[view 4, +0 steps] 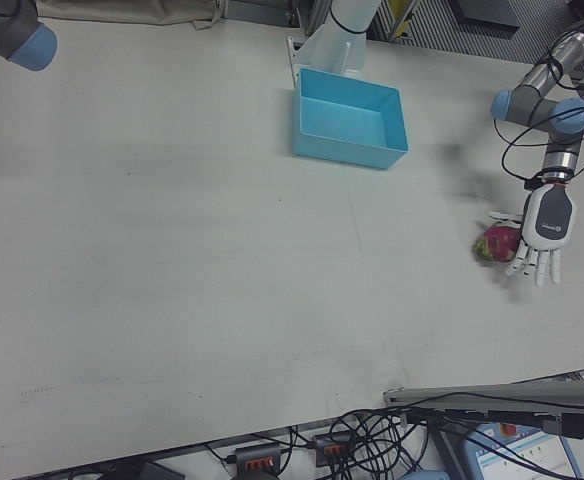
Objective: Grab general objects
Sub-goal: 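Close the left hand fingers around the dragon fruit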
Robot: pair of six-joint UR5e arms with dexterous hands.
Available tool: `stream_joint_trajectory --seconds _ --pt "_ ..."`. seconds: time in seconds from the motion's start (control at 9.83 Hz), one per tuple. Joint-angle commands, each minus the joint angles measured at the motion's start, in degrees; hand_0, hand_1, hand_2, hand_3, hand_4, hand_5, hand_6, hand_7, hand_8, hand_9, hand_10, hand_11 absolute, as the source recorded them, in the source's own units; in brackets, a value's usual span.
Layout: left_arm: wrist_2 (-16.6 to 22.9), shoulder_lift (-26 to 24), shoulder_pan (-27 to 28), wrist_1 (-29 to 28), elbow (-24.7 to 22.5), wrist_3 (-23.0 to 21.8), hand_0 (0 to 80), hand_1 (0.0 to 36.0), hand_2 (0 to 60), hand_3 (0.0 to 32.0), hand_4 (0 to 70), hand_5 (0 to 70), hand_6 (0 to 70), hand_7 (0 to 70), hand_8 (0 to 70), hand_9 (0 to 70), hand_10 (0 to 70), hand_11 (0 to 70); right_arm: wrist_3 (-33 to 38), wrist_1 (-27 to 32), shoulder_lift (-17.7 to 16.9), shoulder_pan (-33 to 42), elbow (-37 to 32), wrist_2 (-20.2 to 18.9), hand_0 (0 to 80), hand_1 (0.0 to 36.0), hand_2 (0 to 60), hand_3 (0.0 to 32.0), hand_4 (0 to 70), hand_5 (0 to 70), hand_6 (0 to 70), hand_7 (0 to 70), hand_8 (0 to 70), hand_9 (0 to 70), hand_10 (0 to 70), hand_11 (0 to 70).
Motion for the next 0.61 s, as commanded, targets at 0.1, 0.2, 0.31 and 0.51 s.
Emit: stream_joint_trajectory --seconds 0.1,0.2,0.31,0.51 --pt "0.0 2.1 0.0 -3.0 0.2 0.0 47.0 10.6 5.2 0.0 6.7 35.3 17.2 57.5 23.6 22.0 9.5 14.3 0.0 0.0 0.1 0.0 0.0 0.0 0.0 0.0 0.0 0.0 0.0 0.0 0.0 0.0 0.0 0.0 0.0 0.0" --pt "0.0 2.2 0.0 -3.3 0.3 -0.1 47.1 10.1 5.0 0.0 8.9 36.4 19.2 59.6 25.7 24.8 12.7 19.0 0.0 0.0 0.0 0.0 0.0 0.0 0.0 0.0 0.0 0.0 0.0 0.0 0.0 0.0 0.0 0.0 0.0 0.0" --pt "0.0 2.2 0.0 -3.3 0.2 -0.1 47.1 9.8 5.4 0.0 10.9 37.7 21.5 61.6 27.8 27.5 16.3 24.1 0.0 0.0 0.1 0.0 0.0 0.0 0.0 0.0 0.0 0.0 0.0 0.0 0.0 0.0 0.0 0.0 0.0 0.0" --pt "0.0 2.2 0.0 -3.3 0.2 -0.1 46.8 8.4 6.2 0.0 14.3 41.7 27.5 67.4 33.2 34.6 29.6 42.8 0.0 0.0 0.1 0.0 0.0 0.0 0.0 0.0 0.0 0.0 0.0 0.0 0.0 0.0 0.0 0.0 0.0 0.0"
